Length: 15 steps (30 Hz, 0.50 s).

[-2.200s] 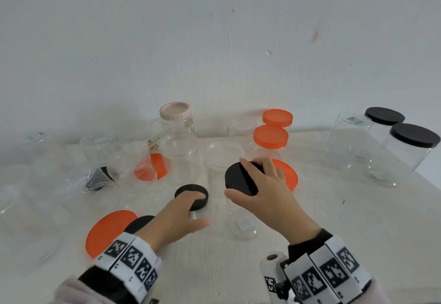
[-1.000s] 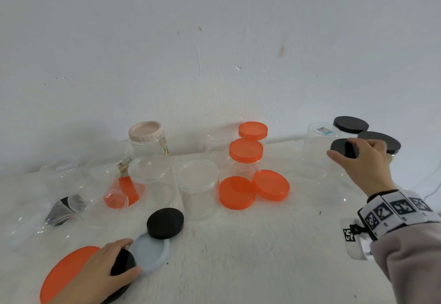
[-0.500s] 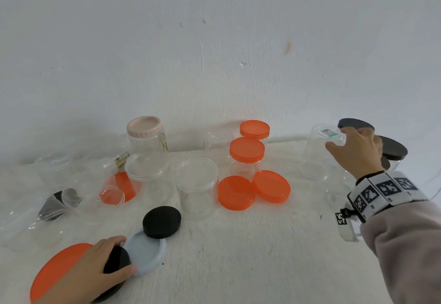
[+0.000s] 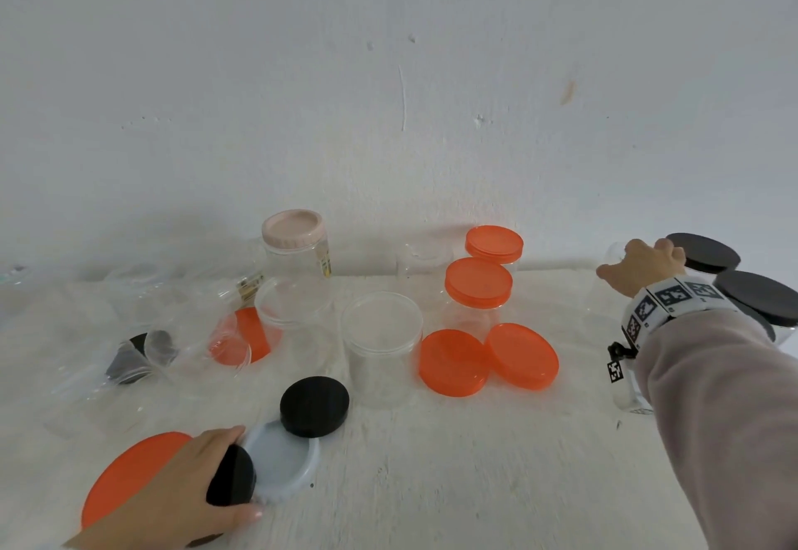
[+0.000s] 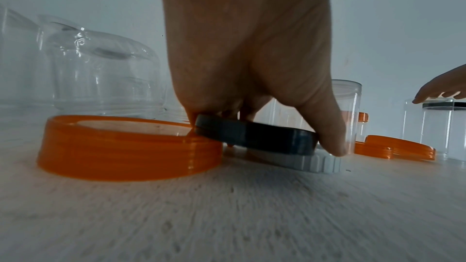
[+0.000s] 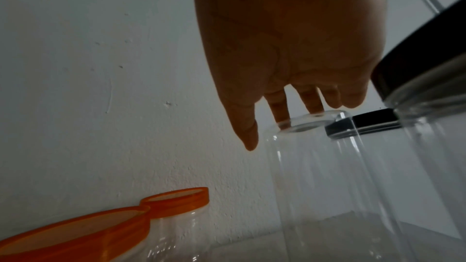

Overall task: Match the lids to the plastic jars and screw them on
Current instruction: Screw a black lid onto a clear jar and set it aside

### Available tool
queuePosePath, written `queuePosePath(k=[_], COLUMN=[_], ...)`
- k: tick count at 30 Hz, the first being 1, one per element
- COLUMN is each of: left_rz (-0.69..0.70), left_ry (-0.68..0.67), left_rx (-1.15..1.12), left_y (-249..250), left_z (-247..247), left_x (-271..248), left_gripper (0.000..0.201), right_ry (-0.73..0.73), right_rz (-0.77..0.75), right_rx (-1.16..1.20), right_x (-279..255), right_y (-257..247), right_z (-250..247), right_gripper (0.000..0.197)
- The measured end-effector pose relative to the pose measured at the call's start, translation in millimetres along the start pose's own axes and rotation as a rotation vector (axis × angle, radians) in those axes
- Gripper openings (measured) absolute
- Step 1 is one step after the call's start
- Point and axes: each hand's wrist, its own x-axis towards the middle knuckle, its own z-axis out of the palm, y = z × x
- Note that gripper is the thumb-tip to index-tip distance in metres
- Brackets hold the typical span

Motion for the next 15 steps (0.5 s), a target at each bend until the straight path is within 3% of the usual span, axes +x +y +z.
queuePosePath(k=[9, 15], left_rz=[0.032, 0.017], left_ry=[0.010, 0.005], left_rx=[-0.010, -0.065], left_y=[5, 1], left_z=[-2, -5], left_x=[-1, -2], left_gripper=[0.101, 0.098], right_ry=[0.023, 0.044], right_rz=[-0.019, -0.075], right_rx=[-0.027, 0.022], right_x=[1, -14], right_y=[-12, -20], right_z=[5, 2], right_gripper=[0.044, 0.065])
